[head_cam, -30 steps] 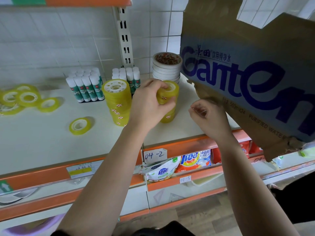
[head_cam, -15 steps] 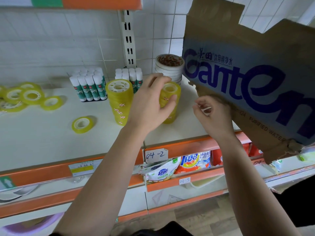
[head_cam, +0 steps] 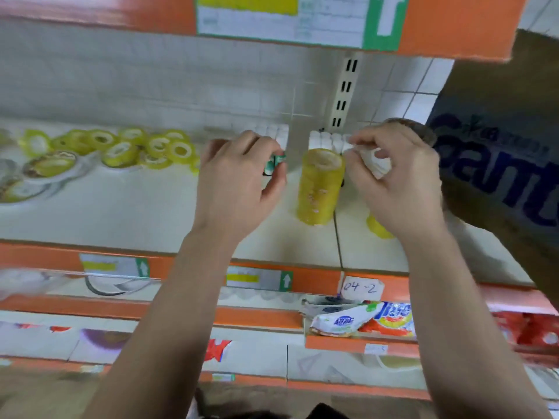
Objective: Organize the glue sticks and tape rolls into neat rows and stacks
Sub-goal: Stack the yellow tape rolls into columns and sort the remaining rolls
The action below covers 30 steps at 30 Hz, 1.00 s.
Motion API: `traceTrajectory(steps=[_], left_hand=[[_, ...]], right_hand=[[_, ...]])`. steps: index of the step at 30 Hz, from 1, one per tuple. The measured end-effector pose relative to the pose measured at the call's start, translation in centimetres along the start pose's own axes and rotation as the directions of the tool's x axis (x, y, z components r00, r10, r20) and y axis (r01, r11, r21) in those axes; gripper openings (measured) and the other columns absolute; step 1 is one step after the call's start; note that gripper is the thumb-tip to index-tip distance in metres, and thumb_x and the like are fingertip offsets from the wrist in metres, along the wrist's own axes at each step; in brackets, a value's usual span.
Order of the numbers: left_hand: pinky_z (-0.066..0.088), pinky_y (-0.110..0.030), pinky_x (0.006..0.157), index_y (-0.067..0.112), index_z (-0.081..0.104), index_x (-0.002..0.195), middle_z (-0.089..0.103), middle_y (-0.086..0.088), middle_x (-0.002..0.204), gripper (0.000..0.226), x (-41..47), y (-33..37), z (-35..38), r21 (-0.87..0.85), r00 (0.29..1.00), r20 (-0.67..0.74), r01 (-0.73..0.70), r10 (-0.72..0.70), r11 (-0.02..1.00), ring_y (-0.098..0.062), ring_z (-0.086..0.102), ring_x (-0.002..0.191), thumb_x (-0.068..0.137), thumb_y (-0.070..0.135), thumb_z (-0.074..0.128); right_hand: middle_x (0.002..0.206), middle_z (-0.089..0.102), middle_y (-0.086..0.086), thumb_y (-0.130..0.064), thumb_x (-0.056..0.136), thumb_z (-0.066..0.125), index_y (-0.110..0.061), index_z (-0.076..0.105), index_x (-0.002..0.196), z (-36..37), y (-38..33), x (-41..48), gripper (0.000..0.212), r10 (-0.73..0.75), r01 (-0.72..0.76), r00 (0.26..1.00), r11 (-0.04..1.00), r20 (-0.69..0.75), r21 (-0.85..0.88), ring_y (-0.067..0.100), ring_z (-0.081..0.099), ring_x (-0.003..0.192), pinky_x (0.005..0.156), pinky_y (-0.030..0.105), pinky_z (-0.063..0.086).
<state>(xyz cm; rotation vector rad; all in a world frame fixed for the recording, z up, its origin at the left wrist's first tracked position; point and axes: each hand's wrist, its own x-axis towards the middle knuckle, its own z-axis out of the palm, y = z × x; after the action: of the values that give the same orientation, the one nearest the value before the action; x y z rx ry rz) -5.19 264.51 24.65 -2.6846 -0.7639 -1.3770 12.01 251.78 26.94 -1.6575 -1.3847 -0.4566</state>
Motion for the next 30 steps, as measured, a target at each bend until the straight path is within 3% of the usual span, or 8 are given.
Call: traceTrajectory(steps=[3, 7, 13, 22, 25, 28, 30], left_hand=[[0.045, -0.042, 0.081, 0.014, 0.067, 0.095, 0.068, -0.001, 0.089, 0.020, -1.7, -4.8, -2.0, 0.068, 0.996, 0.023, 0.079, -0.081, 0.995, -0.028, 0.065, 0.073, 0.087, 0.028, 0.056], [0.041, -0.040, 0.083, 0.017, 0.067, 0.097, 0.068, 0.001, 0.093, 0.022, -4.1, -11.4, -4.2, 0.138, 0.978, 0.071, 0.186, -0.197, 0.973, -0.026, 0.065, 0.076, 0.087, 0.031, 0.054], [0.041, -0.041, 0.083, 0.016, 0.068, 0.098, 0.068, -0.001, 0.092, 0.027, -6.0, -20.0, -6.5, 0.158, 0.943, 0.147, 0.276, -0.299, 0.948, -0.028, 0.066, 0.075, 0.087, 0.034, 0.050], [0.044, -0.043, 0.079, 0.017, 0.068, 0.094, 0.068, -0.003, 0.088, 0.019, -5.6, -29.8, -7.7, 0.112, 0.941, 0.159, 0.283, -0.298, 0.953, -0.033, 0.065, 0.076, 0.085, 0.029, 0.056], [0.042, -0.041, 0.078, 0.017, 0.067, 0.093, 0.067, -0.004, 0.090, 0.026, -4.8, -32.3, -7.9, 0.099, 0.939, 0.184, 0.278, -0.292, 0.956, -0.033, 0.065, 0.077, 0.085, 0.034, 0.050], [0.041, -0.039, 0.079, 0.017, 0.067, 0.088, 0.066, -0.003, 0.088, 0.029, -4.1, -33.8, -7.7, 0.055, 0.940, 0.197, 0.274, -0.279, 0.960, -0.030, 0.064, 0.081, 0.085, 0.037, 0.047], [0.042, -0.040, 0.078, 0.016, 0.067, 0.087, 0.066, -0.003, 0.087, 0.028, -4.0, -34.3, -7.4, 0.025, 0.941, 0.203, 0.271, -0.270, 0.962, -0.030, 0.064, 0.080, 0.084, 0.036, 0.047]], right_hand=[[0.093, 0.063, -0.005, -0.015, 0.088, 0.063, -0.009, 0.071, 0.100, 3.9, -3.1, 1.3, 0.015, -0.054, 0.052, 0.998, 0.996, 0.030, 0.072, 0.008, 0.058, 0.090, 0.082, 0.028, 0.050], [0.094, 0.067, 0.002, -0.017, 0.087, 0.063, -0.009, 0.070, 0.098, 10.0, -6.7, 2.4, 0.015, -0.103, 0.090, 0.991, 0.985, 0.084, 0.147, 0.016, 0.061, 0.088, 0.080, 0.036, 0.052], [0.094, 0.066, 0.000, -0.017, 0.084, 0.064, -0.011, 0.071, 0.095, 19.2, -10.4, 3.0, 0.014, -0.047, 0.019, 0.983, 0.988, 0.177, 0.154, 0.018, 0.062, 0.089, 0.078, 0.039, 0.053], [0.090, 0.060, -0.006, -0.025, 0.081, 0.059, -0.013, 0.071, 0.093, 29.0, -14.7, 3.8, 0.021, 0.102, -0.136, 0.940, 0.987, 0.324, 0.085, 0.017, 0.060, 0.086, 0.077, 0.030, 0.050], [0.091, 0.065, 0.003, -0.027, 0.081, 0.062, -0.014, 0.072, 0.094, 31.9, -15.6, 4.5, 0.021, 0.113, -0.135, 0.915, 0.990, 0.386, 0.030, 0.020, 0.062, 0.084, 0.076, 0.028, 0.047], [0.094, 0.066, 0.007, -0.021, 0.083, 0.069, -0.016, 0.073, 0.098, 34.2, -16.3, 5.2, 0.016, 0.127, -0.127, 0.924, 0.992, 0.361, -0.025, 0.023, 0.061, 0.085, 0.076, 0.027, 0.043], [0.099, 0.065, 0.009, -0.021, 0.084, 0.070, -0.017, 0.074, 0.101, 35.3, -16.6, 5.5, 0.018, 0.124, -0.107, 0.919, 0.992, 0.375, -0.067, 0.029, 0.059, 0.092, 0.085, 0.031, 0.043]])
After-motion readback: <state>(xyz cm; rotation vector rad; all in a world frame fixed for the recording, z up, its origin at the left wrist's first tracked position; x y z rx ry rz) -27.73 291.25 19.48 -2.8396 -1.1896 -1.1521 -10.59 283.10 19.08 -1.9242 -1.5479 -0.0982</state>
